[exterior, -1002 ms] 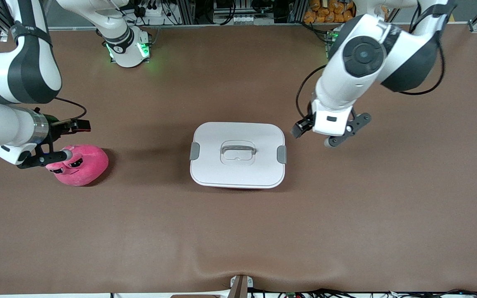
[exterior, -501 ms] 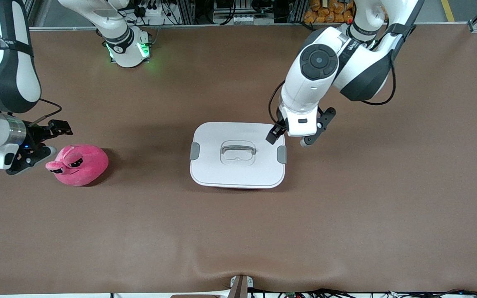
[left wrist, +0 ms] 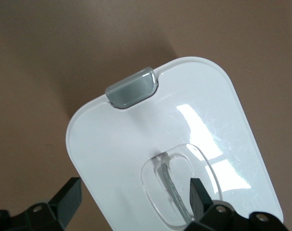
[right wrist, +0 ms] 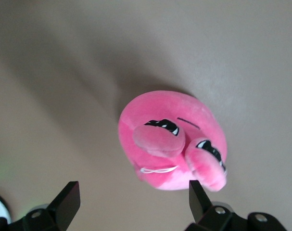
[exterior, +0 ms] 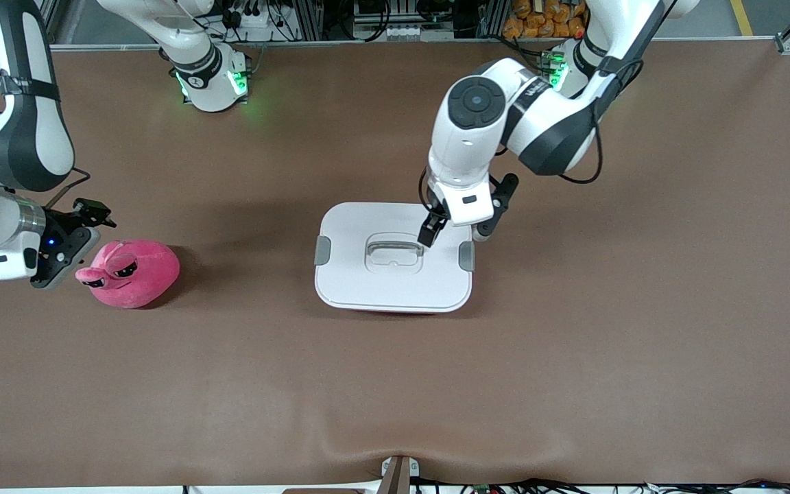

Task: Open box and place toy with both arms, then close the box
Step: 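Move the left gripper to the lid handle while the right gripper reaches the toy, then grasp the lid handle with the left gripper while the right gripper grasps the toy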

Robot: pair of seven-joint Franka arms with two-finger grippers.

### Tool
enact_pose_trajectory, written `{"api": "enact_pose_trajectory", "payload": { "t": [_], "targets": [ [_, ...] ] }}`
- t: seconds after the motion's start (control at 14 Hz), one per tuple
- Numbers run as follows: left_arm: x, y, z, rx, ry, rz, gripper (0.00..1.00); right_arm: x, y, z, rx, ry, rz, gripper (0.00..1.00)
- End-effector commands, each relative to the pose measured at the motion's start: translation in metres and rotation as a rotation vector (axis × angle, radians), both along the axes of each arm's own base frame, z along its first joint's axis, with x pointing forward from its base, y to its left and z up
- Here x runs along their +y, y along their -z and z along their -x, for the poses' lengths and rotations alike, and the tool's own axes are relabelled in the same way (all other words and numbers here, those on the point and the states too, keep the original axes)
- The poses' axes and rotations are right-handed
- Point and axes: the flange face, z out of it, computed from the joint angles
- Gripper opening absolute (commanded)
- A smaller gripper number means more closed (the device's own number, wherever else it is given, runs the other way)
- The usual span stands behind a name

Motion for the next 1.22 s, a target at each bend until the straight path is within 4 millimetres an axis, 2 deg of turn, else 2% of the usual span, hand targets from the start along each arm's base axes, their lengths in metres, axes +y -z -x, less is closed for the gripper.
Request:
{"api": "enact_pose_trajectory", "payload": {
  "t": [0.0, 0.21, 0.43, 1.0, 1.15],
  "targets": [
    [-0.021, 0.005, -0.009, -0.019, -0.061, 0.011, 0.98, -0.006, 0.007, 0.01, -0.045, -0.187, -0.03, 1.0],
    [-0.032, 0.012, -0.009, -0.022, -0.104, 0.03, 0.96, -0.003, 0.013, 0.003, -0.087, -0.4, -0.047, 1.0],
    [-0.036, 0.023, -0.012, -0.034, -0.147, 0.038, 0.95, 0.005, 0.031, 0.002, -0.063, -0.569, -0.077, 1.0],
    [-0.062, 0.056, -0.004, -0.079, -0.248, 0.06, 0.88, 0.007, 0.07, 0.002, -0.09, -0.708, -0.141, 1.0],
    [-0.064, 0.055, -0.005, -0.089, -0.298, 0.085, 0.83, 0.006, 0.079, 0.002, -0.085, -0.714, -0.162, 1.0]
  ]
}}
